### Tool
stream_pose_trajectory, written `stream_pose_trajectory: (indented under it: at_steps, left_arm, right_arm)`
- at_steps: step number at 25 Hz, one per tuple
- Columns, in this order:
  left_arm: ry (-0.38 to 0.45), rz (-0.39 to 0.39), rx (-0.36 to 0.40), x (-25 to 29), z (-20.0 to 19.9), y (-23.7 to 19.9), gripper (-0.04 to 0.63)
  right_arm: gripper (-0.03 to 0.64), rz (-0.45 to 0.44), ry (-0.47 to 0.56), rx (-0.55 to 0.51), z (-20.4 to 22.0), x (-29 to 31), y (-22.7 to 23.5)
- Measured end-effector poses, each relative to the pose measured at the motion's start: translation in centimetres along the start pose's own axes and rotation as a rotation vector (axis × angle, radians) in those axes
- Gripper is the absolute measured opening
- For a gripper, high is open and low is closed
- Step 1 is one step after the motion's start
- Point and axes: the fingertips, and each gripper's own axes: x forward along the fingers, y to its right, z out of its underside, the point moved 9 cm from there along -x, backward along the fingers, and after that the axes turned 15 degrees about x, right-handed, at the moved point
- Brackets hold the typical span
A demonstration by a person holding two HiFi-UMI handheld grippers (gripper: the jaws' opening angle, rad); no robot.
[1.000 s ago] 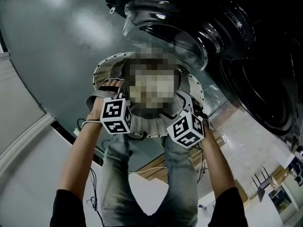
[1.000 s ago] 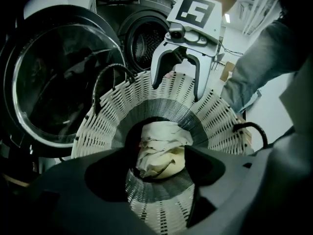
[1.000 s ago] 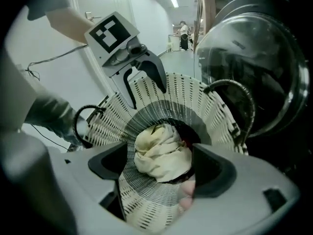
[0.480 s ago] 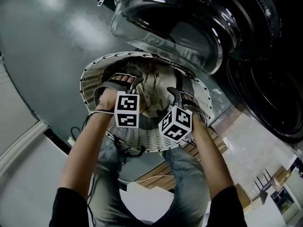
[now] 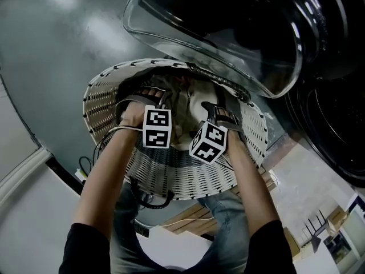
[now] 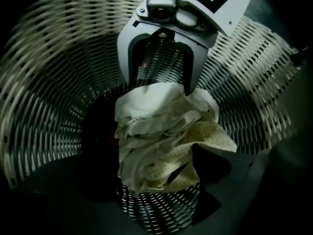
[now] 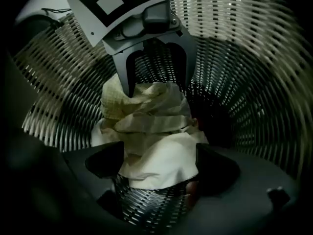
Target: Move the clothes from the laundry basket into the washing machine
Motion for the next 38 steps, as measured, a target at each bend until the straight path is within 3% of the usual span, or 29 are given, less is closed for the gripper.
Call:
stream_pose_trajectory:
  at_steps: [12,18,20,23,25,26,28,38]
  left_arm:
    - [-0.047,0.010,-0.070,7.0,2.2,-0.5,0.551]
    - [-0.079,0.083,-0.156,9.7,3.0,-0.3,0.545]
    - [-0.080,0.122,-0.174,10.0,3.0,0.0,0.489]
    - [-0.106,0.154,-0.176,10.1,2.8,0.5,0.239]
    - [-0.127,0.149,-0.173,9.9,2.5,1.0,0.141]
    - [-0.133,0.143,-0.174,9.6,2.4,1.2,0.126]
    - [-0.135,0.124,-0.188,8.8,2.3,1.3,0.115]
    - [-0.111,0.017,-0.272,-1.8,0.9,1.3,0.114]
  right_arm:
    - [0.526,0.065,-0.092,-0.052,1.7,7.8,1.7]
    - [0.492,0.019,-0.116,-0.023,2.2,10.0,1.9]
    - [0.443,-0.002,-0.134,-0.006,2.3,10.4,1.6]
    - [0.319,-0.002,-0.162,0.008,2.5,10.5,1.3]
    - [0.207,0.006,-0.179,0.005,2.5,10.4,0.7]
    - [0.152,0.011,-0.183,0.004,2.5,10.2,0.4]
    - [0.107,0.030,-0.175,0.003,2.3,9.5,0.2]
    - [0.084,0.099,-0.088,0.109,0.2,0.4,-0.7]
